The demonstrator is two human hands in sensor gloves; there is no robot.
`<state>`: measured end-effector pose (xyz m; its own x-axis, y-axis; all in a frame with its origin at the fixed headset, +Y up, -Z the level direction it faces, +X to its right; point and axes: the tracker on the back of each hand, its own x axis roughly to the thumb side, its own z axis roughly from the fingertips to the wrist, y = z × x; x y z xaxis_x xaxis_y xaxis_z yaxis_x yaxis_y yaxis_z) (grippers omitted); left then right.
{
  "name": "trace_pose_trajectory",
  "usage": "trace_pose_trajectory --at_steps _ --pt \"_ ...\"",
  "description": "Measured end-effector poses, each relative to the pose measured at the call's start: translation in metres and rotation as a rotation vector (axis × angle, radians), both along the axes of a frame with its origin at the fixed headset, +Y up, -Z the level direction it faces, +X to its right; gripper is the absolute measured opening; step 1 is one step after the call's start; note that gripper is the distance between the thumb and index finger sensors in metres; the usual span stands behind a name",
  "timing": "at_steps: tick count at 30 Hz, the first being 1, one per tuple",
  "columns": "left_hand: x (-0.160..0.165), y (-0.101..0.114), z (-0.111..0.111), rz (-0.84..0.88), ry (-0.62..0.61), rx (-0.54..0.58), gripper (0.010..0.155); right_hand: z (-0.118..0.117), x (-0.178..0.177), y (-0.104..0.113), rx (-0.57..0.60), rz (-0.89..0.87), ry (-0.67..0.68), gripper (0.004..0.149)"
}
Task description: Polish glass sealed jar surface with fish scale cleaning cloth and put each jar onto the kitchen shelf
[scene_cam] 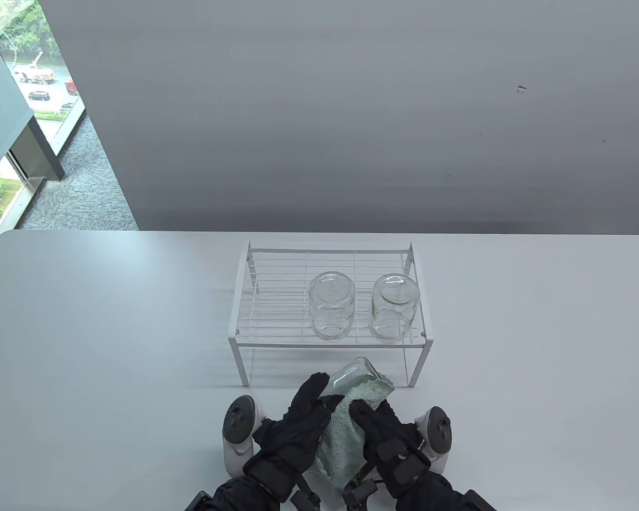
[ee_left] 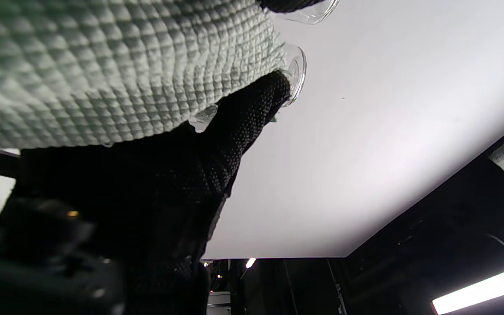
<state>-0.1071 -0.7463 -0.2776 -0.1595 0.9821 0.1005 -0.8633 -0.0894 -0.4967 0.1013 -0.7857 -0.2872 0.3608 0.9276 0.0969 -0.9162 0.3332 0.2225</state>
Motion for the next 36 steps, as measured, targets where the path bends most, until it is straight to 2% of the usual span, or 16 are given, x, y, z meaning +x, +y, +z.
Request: trace_pose_trajectory --at_steps 3,5,9,13,17,19,21,22,23,25,27,29,33,36 --pt "-0.005 0.002 0.0 -0.025 0.024 0.009 0.063 -0.002 0.008 0.003 0.028 0.016 -0.069 0.102" --pt "-0.006 0.002 0.0 -0.028 0.02 0.004 0.063 -0.004 0.011 0.005 0.062 0.067 -0.053 0.098" --pt "-0.01 0.002 -0.001 -0.035 0.045 -0.002 0.062 -0.004 0.017 0.012 0.176 0.229 -0.092 0.082" --pt "-0.014 0.0 -0.001 -0.066 0.065 -0.005 0.062 -0.004 0.019 0.022 0.287 0.309 -0.123 0.073" --pt "-0.017 -0.001 -0.002 -0.059 0.086 -0.024 0.063 -0.001 0.018 0.036 0.49 0.512 -0.139 0.075" --pt "-0.017 -0.001 -0.003 -0.092 0.095 -0.026 0.063 0.001 0.012 0.046 0.668 0.65 -0.086 0.073" --pt "-0.016 0.0 -0.003 -0.156 0.094 0.031 0.063 0.006 0.006 0.055 0.814 0.89 -0.059 0.071" --pt "-0.015 0.001 -0.004 -0.19 0.09 0.06 0.064 0.007 0.002 0.057 0.853 0.979 -0.023 0.07" --pt "-0.013 0.004 -0.003 -0.246 0.079 0.109 0.064 0.009 -0.002 0.057 0.86 1.085 0.012 0.076" --pt "-0.007 0.009 -0.001 -0.341 0.044 0.211 0.065 0.009 -0.007 0.055 0.862 1.153 0.073 0.085" --pt "-0.003 0.013 0.002 -0.429 0.03 0.313 0.066 0.007 -0.009 0.049 0.802 1.076 0.112 0.086" --pt "-0.004 0.012 0.003 -0.397 0.034 0.292 0.064 0.004 -0.004 0.042 0.655 0.897 0.122 0.079" --pt "-0.009 0.011 0.001 -0.302 0.036 0.238 0.062 -0.005 0.008 0.031 0.364 0.548 0.059 0.059" --pt "-0.011 0.01 0.001 -0.277 0.065 0.21 0.062 -0.007 0.012 0.023 0.2 0.389 0.058 0.053"
